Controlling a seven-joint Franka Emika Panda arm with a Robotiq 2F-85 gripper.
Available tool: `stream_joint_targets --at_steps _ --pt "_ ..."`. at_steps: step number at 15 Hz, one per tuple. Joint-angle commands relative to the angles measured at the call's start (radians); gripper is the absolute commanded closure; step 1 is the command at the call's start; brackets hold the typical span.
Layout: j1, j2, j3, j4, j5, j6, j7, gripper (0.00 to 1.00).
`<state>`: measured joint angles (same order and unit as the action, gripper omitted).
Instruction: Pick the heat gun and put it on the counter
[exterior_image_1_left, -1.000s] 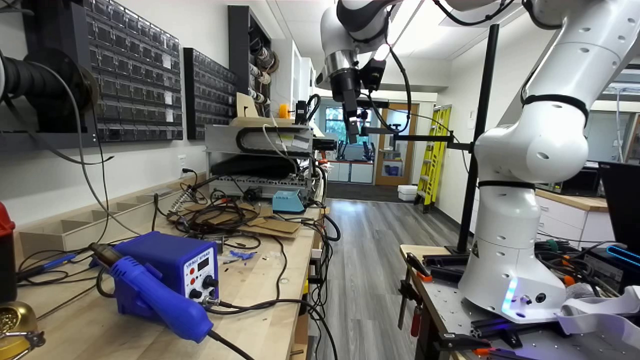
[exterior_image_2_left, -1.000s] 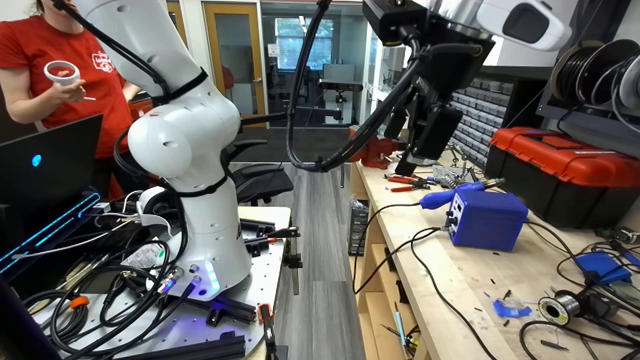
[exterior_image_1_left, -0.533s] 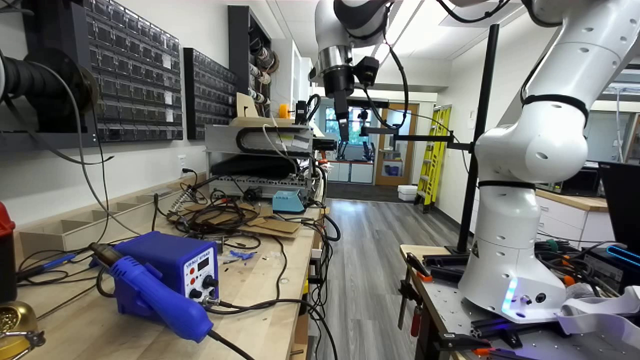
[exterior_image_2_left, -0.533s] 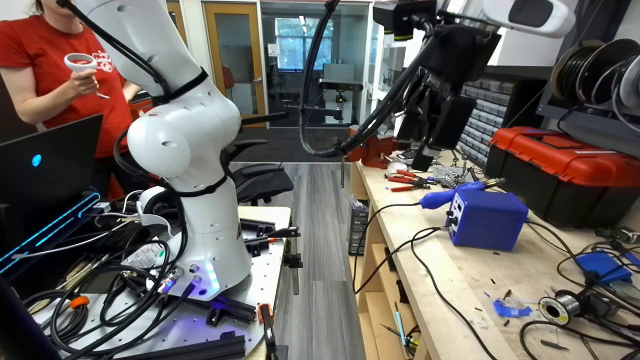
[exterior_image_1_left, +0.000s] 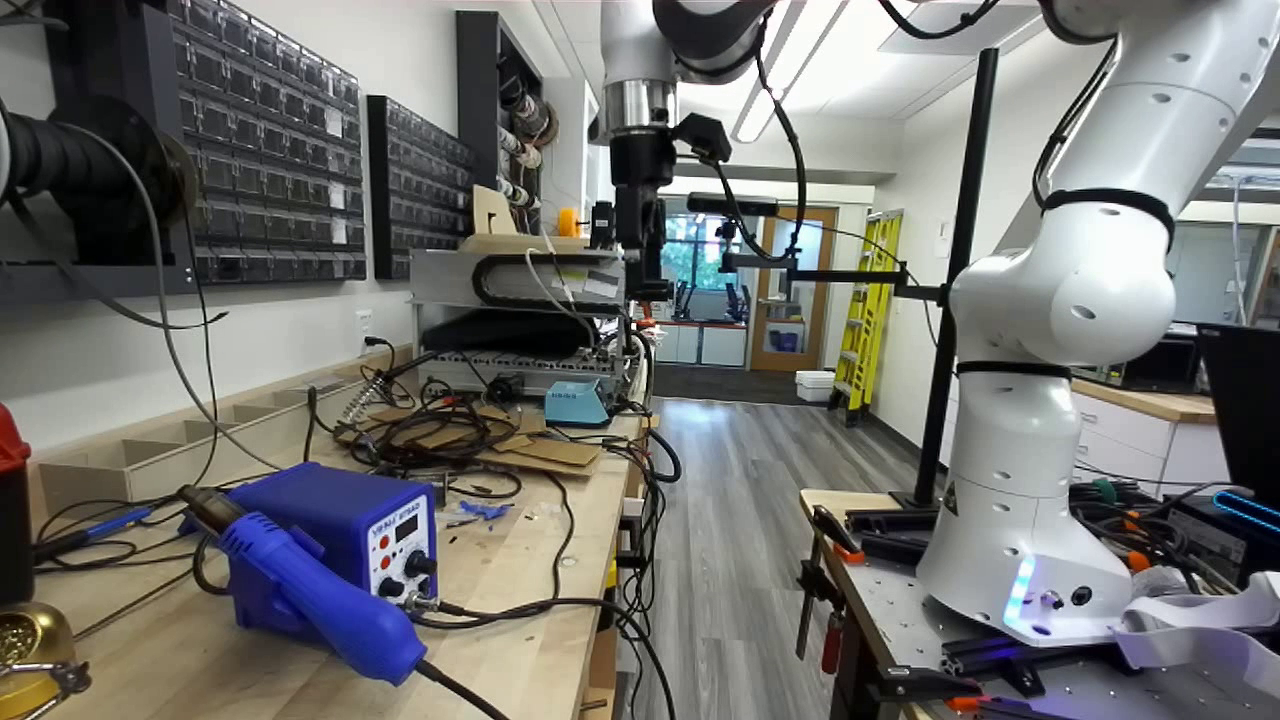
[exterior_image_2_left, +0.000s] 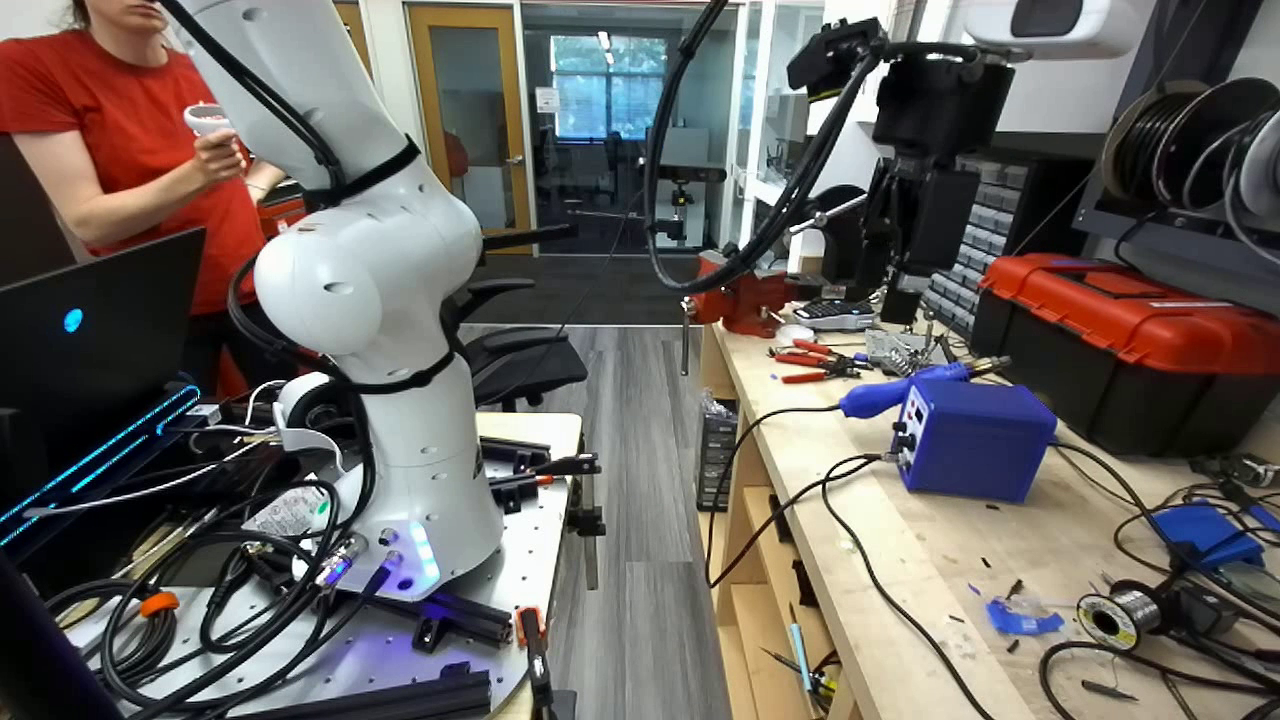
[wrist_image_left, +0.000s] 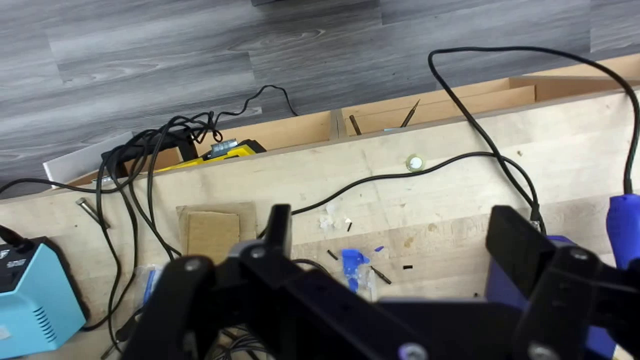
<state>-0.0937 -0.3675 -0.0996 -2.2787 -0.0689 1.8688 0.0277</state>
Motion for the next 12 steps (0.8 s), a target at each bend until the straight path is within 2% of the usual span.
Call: stream_joint_targets --at_steps 1,8,12 --pt "-0.001 0.027 0.065 -0.018 -0.037 0.088 0.137 0.0" --pt "0.025 0.139 0.17 0.009 -0.111 0.206 0.313 0.0" --pt "0.059 0.193 0.201 0.029 -0.108 0.227 0.348 0.0"
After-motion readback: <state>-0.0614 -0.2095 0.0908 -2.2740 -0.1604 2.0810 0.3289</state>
